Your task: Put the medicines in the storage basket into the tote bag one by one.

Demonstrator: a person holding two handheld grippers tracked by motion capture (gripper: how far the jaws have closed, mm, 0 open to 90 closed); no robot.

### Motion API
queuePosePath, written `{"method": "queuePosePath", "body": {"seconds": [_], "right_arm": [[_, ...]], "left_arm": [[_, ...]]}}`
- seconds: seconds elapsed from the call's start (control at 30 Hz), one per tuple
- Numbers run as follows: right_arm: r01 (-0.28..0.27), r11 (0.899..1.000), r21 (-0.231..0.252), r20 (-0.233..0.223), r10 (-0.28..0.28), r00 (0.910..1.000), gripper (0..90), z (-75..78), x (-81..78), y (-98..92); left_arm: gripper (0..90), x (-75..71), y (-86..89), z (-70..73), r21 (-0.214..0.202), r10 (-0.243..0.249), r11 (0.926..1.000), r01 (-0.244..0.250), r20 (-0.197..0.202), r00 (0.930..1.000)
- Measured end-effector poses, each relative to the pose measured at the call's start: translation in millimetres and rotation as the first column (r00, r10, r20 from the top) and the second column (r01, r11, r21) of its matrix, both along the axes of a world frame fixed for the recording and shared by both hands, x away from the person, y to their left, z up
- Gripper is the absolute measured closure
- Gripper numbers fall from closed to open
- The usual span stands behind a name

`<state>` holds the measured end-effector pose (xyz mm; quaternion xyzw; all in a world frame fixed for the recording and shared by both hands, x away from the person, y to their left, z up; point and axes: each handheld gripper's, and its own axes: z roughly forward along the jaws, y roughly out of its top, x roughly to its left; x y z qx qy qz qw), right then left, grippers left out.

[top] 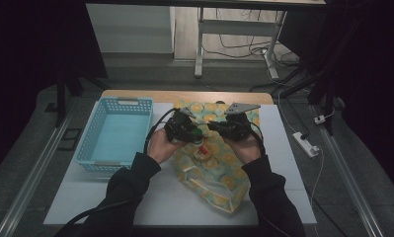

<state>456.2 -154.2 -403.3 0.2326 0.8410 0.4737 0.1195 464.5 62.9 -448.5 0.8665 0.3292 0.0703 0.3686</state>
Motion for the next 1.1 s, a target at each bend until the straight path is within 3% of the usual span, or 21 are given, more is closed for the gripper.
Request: {"method": "queuePosePath", "body": {"seconds": [0.5,0.77,1.1], "right_arm": [[-0.001,1.0,-0.005,-0.001,0.001,1.0,90.0,-1.7,-0.3,2.4],[-0.004,1.0,-0.009,-0.002,0.004,1.0,90.0,-3.1,-0.3,3.9],[-0.006,1.0,-0.014,-0.005,0.006,1.0,90.0,-4.1,-0.1,4.5]], "left_arm": [[51.5,16.8,1.9,-20.2,0.064,0.08,0.9947,-0.08,0.002,0.9968],[51.4,20.5,-1.5,-29.6,0.095,0.087,0.9918,-0.086,-0.01,0.9961],[51.4,20.3,0.8,-29.4,0.095,0.097,0.9909,-0.095,-0.021,0.995]]}}
